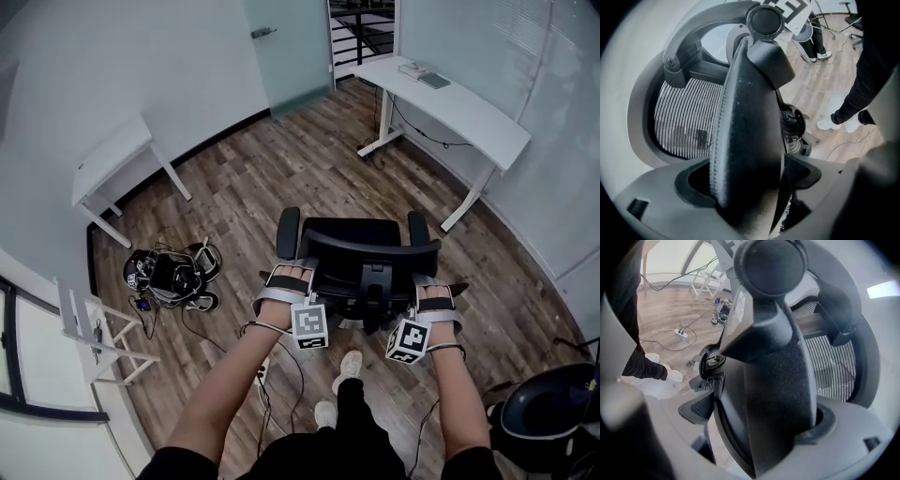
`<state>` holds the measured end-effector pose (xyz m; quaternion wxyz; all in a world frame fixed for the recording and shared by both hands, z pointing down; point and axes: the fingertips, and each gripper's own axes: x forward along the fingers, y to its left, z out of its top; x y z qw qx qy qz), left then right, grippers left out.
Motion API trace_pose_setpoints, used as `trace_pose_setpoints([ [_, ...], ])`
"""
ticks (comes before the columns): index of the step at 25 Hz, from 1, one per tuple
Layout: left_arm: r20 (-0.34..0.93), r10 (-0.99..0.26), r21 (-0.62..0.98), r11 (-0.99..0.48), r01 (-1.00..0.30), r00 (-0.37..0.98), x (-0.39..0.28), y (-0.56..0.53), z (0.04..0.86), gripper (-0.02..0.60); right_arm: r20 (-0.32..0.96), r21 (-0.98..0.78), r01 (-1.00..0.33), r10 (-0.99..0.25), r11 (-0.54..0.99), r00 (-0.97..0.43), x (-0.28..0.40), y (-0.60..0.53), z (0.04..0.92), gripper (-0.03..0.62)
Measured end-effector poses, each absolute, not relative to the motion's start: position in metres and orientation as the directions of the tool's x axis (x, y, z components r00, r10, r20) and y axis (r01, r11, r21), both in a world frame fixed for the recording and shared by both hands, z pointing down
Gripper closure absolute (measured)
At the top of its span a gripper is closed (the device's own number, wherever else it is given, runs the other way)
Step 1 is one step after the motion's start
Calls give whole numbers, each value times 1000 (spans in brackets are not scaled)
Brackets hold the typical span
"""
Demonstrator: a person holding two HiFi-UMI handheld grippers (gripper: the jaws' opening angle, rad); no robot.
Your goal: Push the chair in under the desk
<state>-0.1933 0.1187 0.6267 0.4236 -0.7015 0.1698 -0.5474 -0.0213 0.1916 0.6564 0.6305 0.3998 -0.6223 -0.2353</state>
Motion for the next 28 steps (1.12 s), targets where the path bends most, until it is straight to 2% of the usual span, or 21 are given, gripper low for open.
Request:
trace_pose_setpoints([
  [5, 636, -689, -771, -587, 247, 348, -182, 86, 627, 117, 637, 766, -210, -761, 608, 118, -14, 169, 662, 66],
  [11, 638, -678, -769, -588, 251, 366, -160, 51, 628, 130, 624, 778, -213, -766, 591, 153, 8, 139, 659, 65],
  [17, 674, -625, -734, -627, 262, 393, -136, 17, 633, 131, 649, 758, -226, -741, 612, 171, 28, 107, 664, 63],
  [28, 646, -652, -762, -580, 287, 397, -96, -42, 633, 146, 653, 756, -212, -736, 620, 176, 67, 55, 666, 65],
])
